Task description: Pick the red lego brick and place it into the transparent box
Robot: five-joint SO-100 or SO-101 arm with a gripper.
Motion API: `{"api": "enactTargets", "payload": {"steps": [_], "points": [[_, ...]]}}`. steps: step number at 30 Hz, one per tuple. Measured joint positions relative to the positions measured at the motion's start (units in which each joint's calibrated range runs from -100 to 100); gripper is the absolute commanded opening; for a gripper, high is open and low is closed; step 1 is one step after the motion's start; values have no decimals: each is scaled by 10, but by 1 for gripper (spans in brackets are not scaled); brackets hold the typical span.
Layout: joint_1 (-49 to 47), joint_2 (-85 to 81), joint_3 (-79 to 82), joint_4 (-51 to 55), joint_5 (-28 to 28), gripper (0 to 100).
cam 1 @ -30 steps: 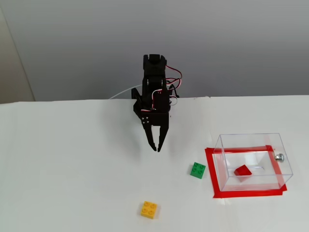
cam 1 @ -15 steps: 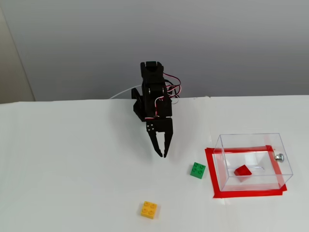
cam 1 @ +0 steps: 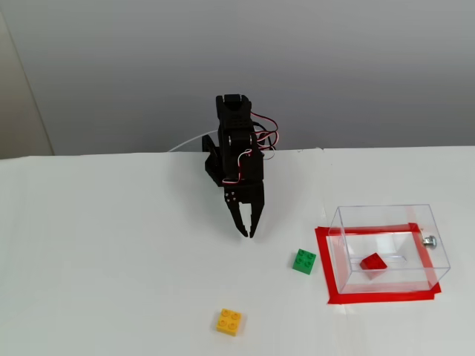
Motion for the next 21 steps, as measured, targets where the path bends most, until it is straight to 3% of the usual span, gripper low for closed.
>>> {"api": "enactTargets", "payload": {"steps": [8, 21], "points": [[0, 0, -28, 121, 13, 2], [0, 0, -29, 134, 25, 2]]}}
